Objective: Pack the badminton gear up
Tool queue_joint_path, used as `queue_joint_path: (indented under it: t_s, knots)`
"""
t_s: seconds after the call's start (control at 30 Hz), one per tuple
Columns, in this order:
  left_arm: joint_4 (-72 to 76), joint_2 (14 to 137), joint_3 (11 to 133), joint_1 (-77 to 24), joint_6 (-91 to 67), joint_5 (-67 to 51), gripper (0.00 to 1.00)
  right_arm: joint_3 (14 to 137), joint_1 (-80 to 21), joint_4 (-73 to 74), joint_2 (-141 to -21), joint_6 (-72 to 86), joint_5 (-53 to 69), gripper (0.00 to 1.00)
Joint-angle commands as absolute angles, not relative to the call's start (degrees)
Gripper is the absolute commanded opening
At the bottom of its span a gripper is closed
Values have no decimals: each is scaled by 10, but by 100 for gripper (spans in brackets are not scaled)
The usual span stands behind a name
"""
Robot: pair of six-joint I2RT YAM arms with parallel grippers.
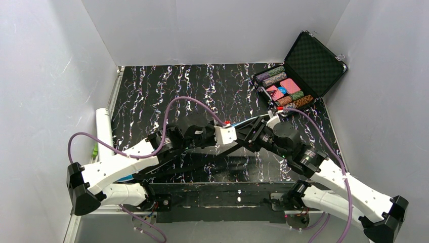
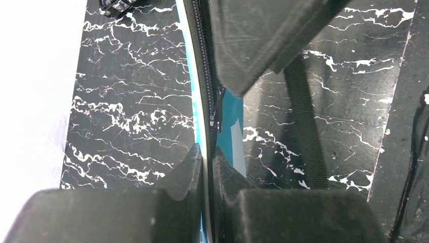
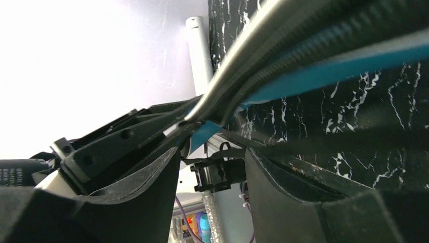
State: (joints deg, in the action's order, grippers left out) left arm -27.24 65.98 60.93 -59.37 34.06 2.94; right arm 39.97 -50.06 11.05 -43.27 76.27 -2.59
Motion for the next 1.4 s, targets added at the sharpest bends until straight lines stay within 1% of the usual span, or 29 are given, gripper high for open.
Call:
queue_joint_path:
  t_s: [0.0, 0.2, 0.33, 0.47, 0.6, 0.8, 0.87, 0.97, 1.1, 1.13, 1.2, 1.23, 1.3, 1.37]
  knots:
    - [-259, 641, 633, -594, 352, 22, 0, 426, -504, 48, -435, 738, -37, 58]
    - [-268, 640, 643, -594, 351, 3, 0, 429, -504, 18, -460, 738, -23, 55]
    - [-285, 643, 665, -594, 352, -28, 0, 432, -504, 20, -467, 745, -23, 51]
    - [-292, 645, 680, -594, 353, -35, 0, 429, -504, 15, -467, 748, -32, 45]
    - [-293, 643, 677, -594, 357, -33, 0, 427, -504, 11, -472, 755, -35, 34]
    - [-292, 641, 668, -597, 360, -30, 0, 427, -504, 5, -483, 757, -17, 21]
    - [-290, 641, 667, -597, 360, -29, 0, 427, -504, 5, -485, 751, -11, 19]
    - [-286, 643, 664, -597, 363, -22, 0, 430, -504, 5, -487, 746, -4, 19]
    - [-284, 643, 661, -597, 361, -22, 0, 430, -508, -11, -488, 741, 15, 25]
    - [-284, 643, 661, -597, 361, -22, 0, 428, -509, -12, -487, 741, 16, 28]
    - [-285, 643, 661, -596, 363, -21, 0, 426, -511, -14, -486, 739, 20, 39]
    - [-285, 643, 661, -597, 364, -20, 0, 426, -511, -12, -486, 738, 21, 43]
    - [-285, 643, 662, -597, 366, -18, 0, 425, -512, -9, -483, 736, 21, 44]
    - [-285, 643, 664, -597, 367, -18, 0, 421, -513, -9, -480, 737, 17, 41]
